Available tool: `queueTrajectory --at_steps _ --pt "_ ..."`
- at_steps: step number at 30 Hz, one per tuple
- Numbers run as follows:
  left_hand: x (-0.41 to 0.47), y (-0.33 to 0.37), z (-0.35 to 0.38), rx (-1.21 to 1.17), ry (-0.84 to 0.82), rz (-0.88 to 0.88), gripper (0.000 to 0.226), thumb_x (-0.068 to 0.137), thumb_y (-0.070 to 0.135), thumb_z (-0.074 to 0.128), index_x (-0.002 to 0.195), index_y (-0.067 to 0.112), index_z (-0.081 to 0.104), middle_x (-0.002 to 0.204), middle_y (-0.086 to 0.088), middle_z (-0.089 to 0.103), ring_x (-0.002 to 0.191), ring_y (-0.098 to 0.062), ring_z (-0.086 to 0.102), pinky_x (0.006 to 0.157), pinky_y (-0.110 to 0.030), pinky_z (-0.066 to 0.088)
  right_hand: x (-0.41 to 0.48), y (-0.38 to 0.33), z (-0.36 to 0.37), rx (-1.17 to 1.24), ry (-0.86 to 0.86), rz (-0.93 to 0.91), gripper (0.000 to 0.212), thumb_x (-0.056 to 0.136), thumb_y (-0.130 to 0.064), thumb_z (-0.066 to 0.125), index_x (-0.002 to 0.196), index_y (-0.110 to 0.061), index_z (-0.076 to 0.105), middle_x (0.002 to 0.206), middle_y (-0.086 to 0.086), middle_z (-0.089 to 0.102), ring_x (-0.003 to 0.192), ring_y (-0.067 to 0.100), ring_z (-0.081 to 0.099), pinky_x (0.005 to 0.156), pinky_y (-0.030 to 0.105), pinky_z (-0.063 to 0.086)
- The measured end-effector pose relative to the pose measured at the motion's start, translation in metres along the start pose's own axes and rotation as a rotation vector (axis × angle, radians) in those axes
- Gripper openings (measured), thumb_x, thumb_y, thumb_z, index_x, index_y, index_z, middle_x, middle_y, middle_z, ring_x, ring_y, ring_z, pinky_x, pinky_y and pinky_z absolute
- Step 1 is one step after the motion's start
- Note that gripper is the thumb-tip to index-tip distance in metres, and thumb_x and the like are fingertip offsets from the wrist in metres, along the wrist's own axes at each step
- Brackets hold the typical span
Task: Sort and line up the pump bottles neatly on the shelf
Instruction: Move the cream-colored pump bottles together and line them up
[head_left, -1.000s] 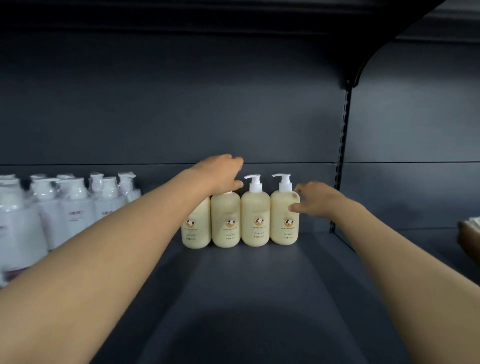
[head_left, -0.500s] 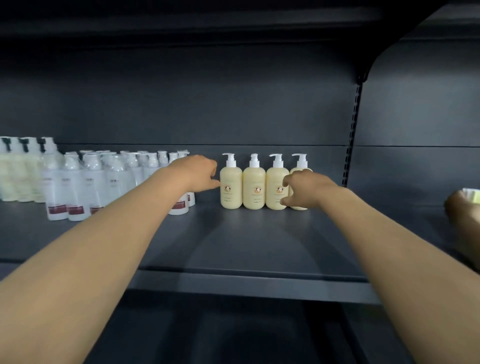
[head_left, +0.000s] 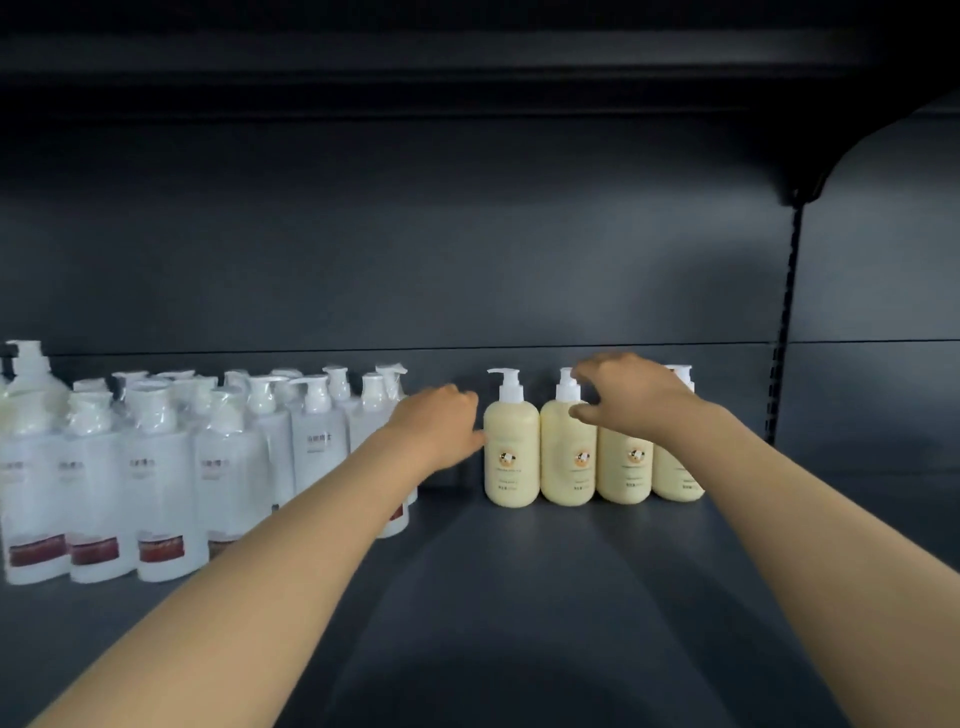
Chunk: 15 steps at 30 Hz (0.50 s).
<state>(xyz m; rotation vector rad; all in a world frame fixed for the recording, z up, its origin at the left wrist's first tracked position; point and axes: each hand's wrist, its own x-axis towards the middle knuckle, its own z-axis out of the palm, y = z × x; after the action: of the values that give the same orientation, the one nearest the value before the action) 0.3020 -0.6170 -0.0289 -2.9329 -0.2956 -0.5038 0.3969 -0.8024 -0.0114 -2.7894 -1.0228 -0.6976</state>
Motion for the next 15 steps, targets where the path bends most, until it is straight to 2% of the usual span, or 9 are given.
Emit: queueTrajectory --at_steps 5,8,12,15 --pt "0.039 0.0 0.024 -0.136 0.054 0.032 0.044 0.093 0.042 0.043 0.12 0.006 0.048 0.123 -0.01 0.05 0.115 -0.028 0.048 0.085 -0.036 0.041 0.035 0.0 0.016 0.014 0.035 0.044 0.045 0.09 -0.032 0.054 0.131 -0.017 0.047 0.135 0.006 0.044 0.121 0.024 0.045 0.092 0.036 0.046" --pt "0.054 0.003 0.037 -0.227 0.055 0.022 0.048 0.093 0.045 0.044 0.119 0.004 0.047 0.124 -0.011 0.049 0.115 -0.029 0.048 0.082 -0.035 0.039 0.05 0.006 0.019 0.047 -0.011 0.035 0.057 0.087 -0.031 0.06 0.14 -0.018 0.04 0.145 0.004 0.039 0.128 0.023 0.042 0.099 0.034 0.04" --pt "0.065 0.005 0.056 -0.387 -0.015 -0.003 0.053 0.091 0.047 0.048 0.119 0.002 0.046 0.124 -0.013 0.047 0.112 -0.03 0.05 0.085 -0.035 0.04 0.063 0.013 0.024 0.076 -0.107 0.026 0.063 0.081 -0.031 0.068 0.138 -0.019 0.043 0.133 0.002 0.051 0.118 0.019 0.049 0.086 0.024 0.037" --pt "0.071 0.006 0.065 -0.506 -0.049 -0.015 0.052 0.089 0.045 0.053 0.117 0.002 0.046 0.123 -0.014 0.046 0.109 -0.03 0.051 0.084 -0.034 0.04 0.07 0.016 0.031 0.067 -0.145 0.025 0.065 0.078 -0.035 0.072 0.136 -0.02 0.046 0.13 0.002 0.054 0.115 0.021 0.051 0.092 0.03 0.043"
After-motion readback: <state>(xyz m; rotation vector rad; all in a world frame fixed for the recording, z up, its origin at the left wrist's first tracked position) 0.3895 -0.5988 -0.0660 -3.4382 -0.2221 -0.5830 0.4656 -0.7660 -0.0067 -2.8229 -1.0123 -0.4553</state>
